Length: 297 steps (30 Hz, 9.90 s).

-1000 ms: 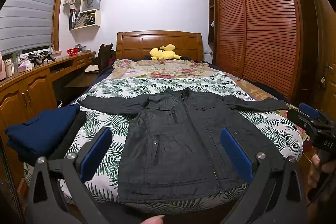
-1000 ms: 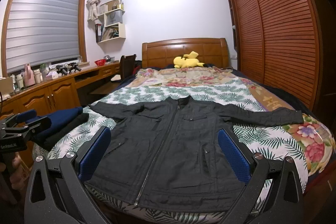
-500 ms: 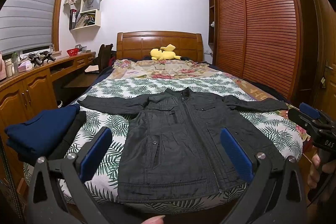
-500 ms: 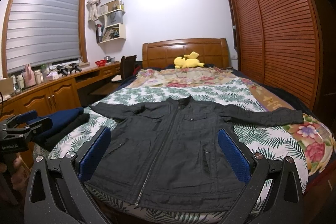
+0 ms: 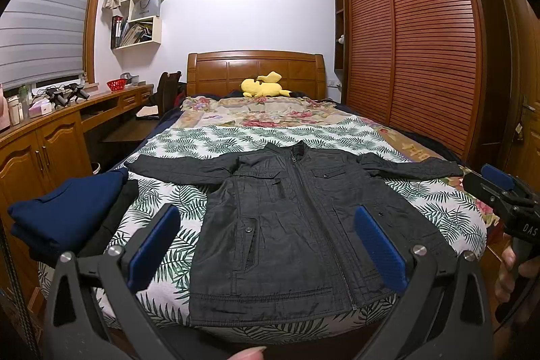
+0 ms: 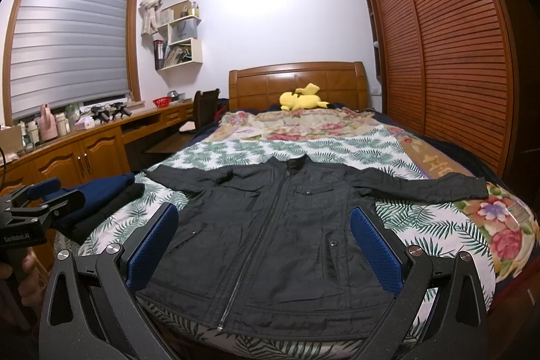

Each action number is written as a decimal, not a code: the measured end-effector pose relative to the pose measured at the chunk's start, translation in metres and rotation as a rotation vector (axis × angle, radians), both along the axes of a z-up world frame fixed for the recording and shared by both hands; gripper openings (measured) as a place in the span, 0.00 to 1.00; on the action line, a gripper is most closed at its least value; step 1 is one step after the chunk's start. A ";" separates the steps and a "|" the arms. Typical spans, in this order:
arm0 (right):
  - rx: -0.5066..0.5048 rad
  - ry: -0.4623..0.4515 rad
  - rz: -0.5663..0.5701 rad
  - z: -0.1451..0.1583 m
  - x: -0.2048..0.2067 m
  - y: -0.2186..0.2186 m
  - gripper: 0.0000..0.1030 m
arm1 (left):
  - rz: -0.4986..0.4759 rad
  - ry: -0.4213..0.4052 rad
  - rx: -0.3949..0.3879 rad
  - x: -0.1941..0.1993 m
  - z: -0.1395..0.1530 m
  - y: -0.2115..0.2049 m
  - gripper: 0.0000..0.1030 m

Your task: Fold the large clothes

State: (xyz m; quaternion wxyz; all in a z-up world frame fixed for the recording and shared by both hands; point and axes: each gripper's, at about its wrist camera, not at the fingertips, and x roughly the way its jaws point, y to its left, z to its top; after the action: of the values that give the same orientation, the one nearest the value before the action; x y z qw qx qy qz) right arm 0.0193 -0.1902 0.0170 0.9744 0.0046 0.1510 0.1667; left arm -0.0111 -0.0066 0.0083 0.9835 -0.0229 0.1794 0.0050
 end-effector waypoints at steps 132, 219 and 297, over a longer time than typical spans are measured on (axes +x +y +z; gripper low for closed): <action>-0.227 0.305 0.289 -0.147 0.302 0.146 1.00 | 0.100 0.429 -0.155 0.465 -0.119 0.190 0.00; -0.185 0.306 0.207 -0.113 0.281 0.049 0.99 | -0.041 0.201 -0.062 0.329 -0.039 0.049 0.00; -0.091 0.230 0.376 -0.098 0.258 0.117 0.07 | 0.039 0.176 -0.055 0.225 -0.086 0.089 0.27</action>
State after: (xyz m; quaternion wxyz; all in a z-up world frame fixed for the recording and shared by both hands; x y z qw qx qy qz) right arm 0.2774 -0.0736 -0.0812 0.9018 -0.0487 0.2666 0.3367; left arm 0.2136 0.0825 -0.0780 0.9626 -0.0527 0.2649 0.0213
